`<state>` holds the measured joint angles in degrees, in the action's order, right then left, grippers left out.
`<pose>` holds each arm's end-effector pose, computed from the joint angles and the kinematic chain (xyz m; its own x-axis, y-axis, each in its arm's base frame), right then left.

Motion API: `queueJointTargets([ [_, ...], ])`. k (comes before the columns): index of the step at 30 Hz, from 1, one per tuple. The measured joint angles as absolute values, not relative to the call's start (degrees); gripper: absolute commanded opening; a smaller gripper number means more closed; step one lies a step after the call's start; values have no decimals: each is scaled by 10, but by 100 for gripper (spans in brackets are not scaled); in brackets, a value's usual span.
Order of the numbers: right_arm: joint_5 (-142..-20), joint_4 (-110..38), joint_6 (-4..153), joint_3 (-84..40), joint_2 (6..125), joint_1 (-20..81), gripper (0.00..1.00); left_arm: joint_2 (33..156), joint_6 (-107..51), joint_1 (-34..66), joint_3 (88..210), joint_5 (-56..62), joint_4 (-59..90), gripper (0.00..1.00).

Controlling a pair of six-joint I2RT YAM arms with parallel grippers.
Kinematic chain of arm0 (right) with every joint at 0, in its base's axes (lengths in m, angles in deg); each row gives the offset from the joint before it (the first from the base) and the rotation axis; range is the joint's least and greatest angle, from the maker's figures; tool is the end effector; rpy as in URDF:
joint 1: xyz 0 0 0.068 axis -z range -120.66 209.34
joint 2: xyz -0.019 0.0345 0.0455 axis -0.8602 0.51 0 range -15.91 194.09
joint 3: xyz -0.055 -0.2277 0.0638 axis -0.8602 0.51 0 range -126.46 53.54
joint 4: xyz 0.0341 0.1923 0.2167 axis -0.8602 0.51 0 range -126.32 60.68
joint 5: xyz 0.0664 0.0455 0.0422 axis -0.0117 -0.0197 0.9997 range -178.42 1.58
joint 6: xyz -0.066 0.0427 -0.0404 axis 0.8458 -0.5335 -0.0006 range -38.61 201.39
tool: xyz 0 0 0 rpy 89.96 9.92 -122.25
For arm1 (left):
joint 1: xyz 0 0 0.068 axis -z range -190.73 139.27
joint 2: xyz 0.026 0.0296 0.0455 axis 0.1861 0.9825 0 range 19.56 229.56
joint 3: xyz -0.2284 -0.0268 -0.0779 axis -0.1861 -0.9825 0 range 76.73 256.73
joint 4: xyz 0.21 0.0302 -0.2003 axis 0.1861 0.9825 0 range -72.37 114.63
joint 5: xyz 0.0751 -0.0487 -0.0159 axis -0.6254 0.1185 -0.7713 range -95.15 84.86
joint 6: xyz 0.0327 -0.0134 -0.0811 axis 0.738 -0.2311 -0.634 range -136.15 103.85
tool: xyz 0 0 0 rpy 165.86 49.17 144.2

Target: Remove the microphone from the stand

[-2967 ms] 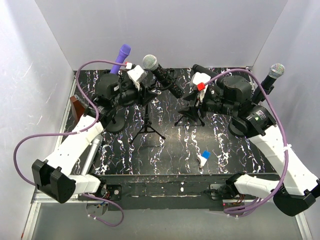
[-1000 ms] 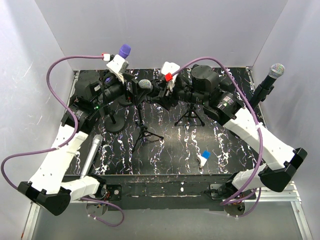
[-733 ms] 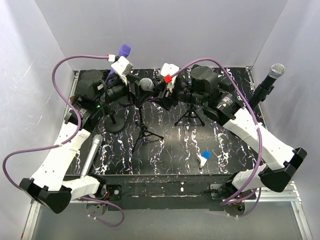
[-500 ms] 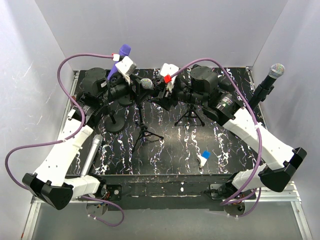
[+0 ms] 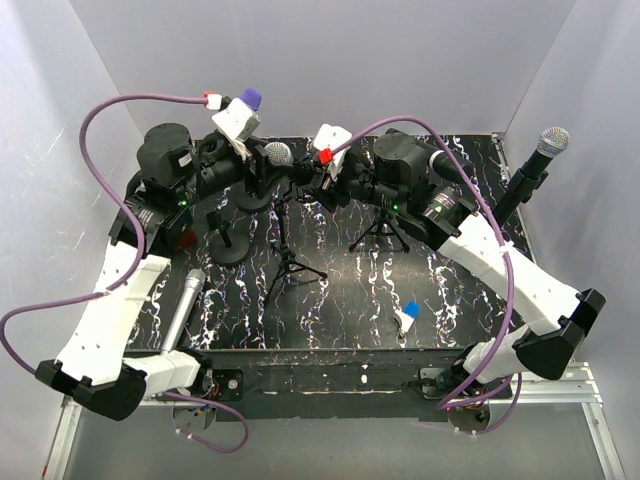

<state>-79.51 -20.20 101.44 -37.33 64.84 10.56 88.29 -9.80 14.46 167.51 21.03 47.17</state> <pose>0.2515 0.3055 0.4353 0.2249 -0.2573 -0.9398 -0.8171 0.4757 -0.3257 0.2687 -0.1648 0.4713 -0.0311 0.1244 -0.9917 0.7860 0.6160 0.0526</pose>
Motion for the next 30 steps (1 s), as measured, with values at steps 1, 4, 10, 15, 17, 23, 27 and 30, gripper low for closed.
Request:
queueJointTargets([
  [1,-797,-203,1016,-373,648,106,59,881,-95,145,1685,204,482,0],
  [4,-801,-210,1022,-367,648,106,59,879,-84,145,1712,187,513,0],
  [10,-806,-213,1028,-365,648,105,59,887,-104,127,1814,164,577,0],
  [15,-810,-215,1032,-361,648,106,63,896,-123,112,1909,147,613,0],
  [17,-809,-215,1030,-361,648,106,67,895,-117,109,1933,137,621,0],
  [23,-771,-208,1022,-369,647,109,73,885,-91,106,1938,131,655,0],
  [27,-717,-179,1009,-409,651,109,75,886,-76,103,1938,131,676,0],
  [30,-670,-174,994,-459,665,107,76,886,-71,97,1938,132,682,0],
])
